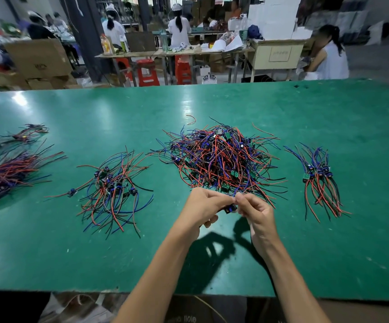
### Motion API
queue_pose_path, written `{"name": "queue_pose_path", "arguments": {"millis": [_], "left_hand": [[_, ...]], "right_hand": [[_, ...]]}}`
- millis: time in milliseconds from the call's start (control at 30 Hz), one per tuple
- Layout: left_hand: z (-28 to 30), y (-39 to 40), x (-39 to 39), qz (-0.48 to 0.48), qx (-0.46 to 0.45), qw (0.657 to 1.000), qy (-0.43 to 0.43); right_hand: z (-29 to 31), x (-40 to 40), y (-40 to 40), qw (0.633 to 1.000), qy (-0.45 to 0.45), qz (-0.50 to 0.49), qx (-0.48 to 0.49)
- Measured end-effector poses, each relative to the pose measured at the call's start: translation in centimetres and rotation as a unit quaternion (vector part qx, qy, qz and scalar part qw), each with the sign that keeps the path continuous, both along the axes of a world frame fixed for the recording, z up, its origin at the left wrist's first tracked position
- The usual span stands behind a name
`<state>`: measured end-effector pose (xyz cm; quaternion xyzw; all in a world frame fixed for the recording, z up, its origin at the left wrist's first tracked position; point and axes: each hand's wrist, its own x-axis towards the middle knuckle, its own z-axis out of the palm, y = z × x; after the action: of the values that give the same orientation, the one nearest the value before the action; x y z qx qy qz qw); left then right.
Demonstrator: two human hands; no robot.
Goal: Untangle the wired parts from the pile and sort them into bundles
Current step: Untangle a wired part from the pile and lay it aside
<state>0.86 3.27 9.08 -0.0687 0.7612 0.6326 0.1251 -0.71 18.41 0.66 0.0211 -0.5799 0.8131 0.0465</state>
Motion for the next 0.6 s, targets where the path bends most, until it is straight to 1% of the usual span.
{"name": "queue_pose_path", "arguments": {"millis": [133, 200, 333, 467, 600], "left_hand": [[-0.4, 0.2, 0.4, -0.011, 0.002, 1.0, -0.018], [-0.9, 0.5, 0.7, -0.002, 0.014, 1.0, -0.012], [-1.6, 1.0, 1.0, 0.026, 0.005, 0.998, 0.055], [-1.7, 1.2, 1.0, 0.018, -0.028, 0.992, 0.121], [-1.6, 1.1, 1.0, 0.025, -0.062, 0.988, 0.138]], "right_hand": [[0.3, 0.1, -0.1, 1.0, -0.008, 0.02, -0.007], [0.5, 0.1, -0.2, 1.0, -0.007, 0.026, -0.006], [0.5, 0.2, -0.2, 0.999, 0.003, 0.04, 0.004], [0.5, 0.4, -0.4, 0.998, -0.001, 0.059, 0.011], [0.5, 0.5, -0.1, 0.997, 0.006, 0.067, 0.044]]}}
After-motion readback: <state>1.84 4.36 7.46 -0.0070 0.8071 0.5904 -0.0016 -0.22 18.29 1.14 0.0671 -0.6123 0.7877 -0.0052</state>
